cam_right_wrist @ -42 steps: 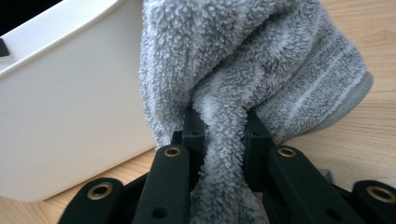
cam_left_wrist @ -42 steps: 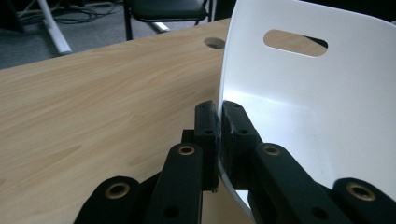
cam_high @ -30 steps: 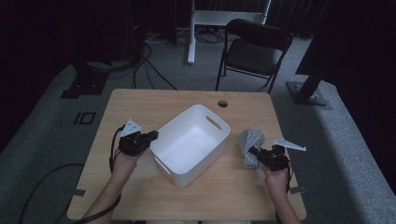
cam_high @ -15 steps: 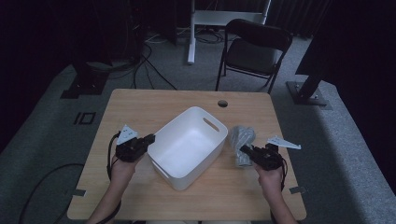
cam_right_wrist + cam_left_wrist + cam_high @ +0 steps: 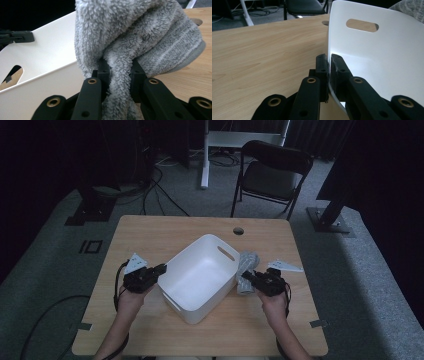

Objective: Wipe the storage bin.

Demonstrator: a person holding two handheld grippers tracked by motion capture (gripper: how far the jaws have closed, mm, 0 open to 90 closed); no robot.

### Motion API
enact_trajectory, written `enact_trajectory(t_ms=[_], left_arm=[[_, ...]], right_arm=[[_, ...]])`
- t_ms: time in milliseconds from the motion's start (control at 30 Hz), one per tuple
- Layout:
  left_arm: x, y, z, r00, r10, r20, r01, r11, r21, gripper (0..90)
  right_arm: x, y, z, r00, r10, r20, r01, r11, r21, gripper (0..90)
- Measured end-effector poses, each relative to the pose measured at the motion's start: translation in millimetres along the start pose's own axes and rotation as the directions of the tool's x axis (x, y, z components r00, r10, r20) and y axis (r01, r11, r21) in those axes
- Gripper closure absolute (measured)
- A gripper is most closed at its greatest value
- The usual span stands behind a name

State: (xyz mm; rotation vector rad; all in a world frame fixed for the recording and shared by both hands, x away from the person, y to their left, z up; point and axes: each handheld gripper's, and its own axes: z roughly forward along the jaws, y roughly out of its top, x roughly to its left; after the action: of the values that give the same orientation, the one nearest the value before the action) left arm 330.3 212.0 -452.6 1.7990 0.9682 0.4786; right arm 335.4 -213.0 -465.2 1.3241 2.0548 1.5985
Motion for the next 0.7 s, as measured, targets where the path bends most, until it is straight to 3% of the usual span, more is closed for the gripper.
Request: enact_trajectory(t_ms=[367, 533, 700], left_arm=[[4.6, -1.2, 0.6, 0.9988, -0.003, 0.05, 0.004, 0.9999, -0.014, 84.7], [5.7, -1.9, 1.3, 0.9982, -0.008, 0.06, 0.009, 0.9997, -0.023, 84.6], [3.8, -1.2, 2.0, 0.9986, 0.011, 0.052, -0.01, 0.9998, -0.018, 84.9]], right_arm=[[-2.0, -2.9, 5.8, 0.9997, -0.012, 0.019, 0.012, 1.0, 0.01, 76.5], [-3.9, -8.2, 9.9, 0.9995, -0.004, 0.03, 0.003, 0.999, 0.032, 76.6], [-6.3, -12.2, 13.5, 0.9993, 0.0, 0.038, -0.002, 0.999, 0.05, 76.6]])
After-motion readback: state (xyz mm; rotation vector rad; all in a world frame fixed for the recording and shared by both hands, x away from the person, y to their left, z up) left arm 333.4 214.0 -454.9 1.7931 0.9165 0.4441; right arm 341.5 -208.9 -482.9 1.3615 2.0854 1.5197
